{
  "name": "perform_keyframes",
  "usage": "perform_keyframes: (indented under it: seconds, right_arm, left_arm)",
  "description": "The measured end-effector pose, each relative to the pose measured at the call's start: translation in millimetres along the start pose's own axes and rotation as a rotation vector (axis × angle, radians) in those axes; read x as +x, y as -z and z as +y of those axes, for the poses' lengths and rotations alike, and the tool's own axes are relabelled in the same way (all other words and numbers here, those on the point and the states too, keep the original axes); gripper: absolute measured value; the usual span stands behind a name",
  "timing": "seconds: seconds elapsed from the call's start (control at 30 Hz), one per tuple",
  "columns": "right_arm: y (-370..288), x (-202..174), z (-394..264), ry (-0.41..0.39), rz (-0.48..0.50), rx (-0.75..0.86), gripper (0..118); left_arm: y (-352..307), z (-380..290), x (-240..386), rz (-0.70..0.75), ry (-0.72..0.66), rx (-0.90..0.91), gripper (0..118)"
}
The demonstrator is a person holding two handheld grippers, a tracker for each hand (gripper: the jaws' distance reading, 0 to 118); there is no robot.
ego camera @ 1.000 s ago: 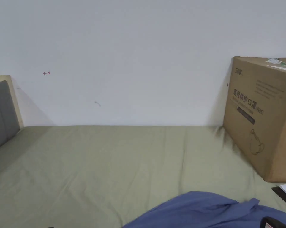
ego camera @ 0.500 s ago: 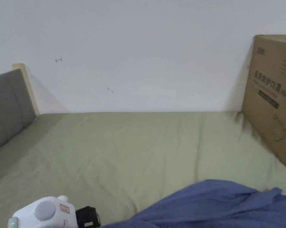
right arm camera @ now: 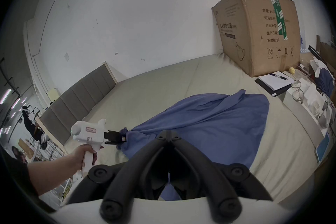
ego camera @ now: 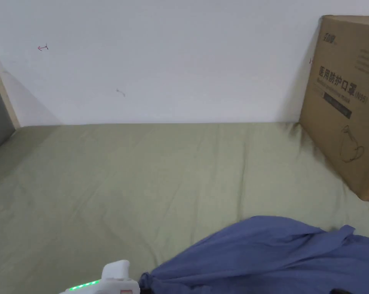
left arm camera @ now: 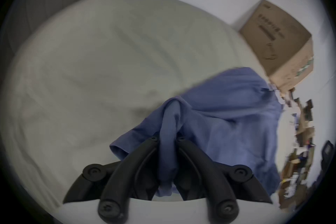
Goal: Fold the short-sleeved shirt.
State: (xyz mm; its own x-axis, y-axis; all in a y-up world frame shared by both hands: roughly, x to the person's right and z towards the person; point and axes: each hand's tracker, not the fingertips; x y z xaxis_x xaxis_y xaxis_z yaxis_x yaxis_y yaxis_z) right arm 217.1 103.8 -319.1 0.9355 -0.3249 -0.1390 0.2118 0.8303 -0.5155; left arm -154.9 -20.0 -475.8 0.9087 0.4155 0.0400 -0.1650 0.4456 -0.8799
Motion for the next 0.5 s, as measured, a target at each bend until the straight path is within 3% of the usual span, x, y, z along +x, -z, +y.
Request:
perform_keyframes:
  seconds: [0.13,0.23,0.33,0.37,0.43,0.47,0.5]
  right_arm:
    - [46,14,53,-0.010,0.065,0.007,0]
    - [124,34,109,-0.055,0.043,-0.132,0]
    - [220,61,151,-0.053,-0.006,-0.340,0]
    - [251,69,160,-0.050,-0.035,-0.430,9]
    - [304,81,169,-0.080,-0.121,-0.541,84]
    - [326,84,167,-0.106,-0.173,-0.553,114]
    - [347,87,163,-0.127,-0.204,-0.580,114]
  left_arm:
    - [-20,-17,0,0.016,0.011,0.288,7]
    - [-35,-39,-1,-0.024,0.028,0.465,7]
    - [-42,-41,-1,-0.025,0.025,0.514,7]
    - [-45,-40,-2,-0.044,0.017,0.529,7]
    - [-48,-37,-2,-0.059,0.025,0.531,7]
    - [-48,-37,-1,-0.064,0.037,0.534,7]
    - [-47,-38,0,-0.058,0.052,0.540,7]
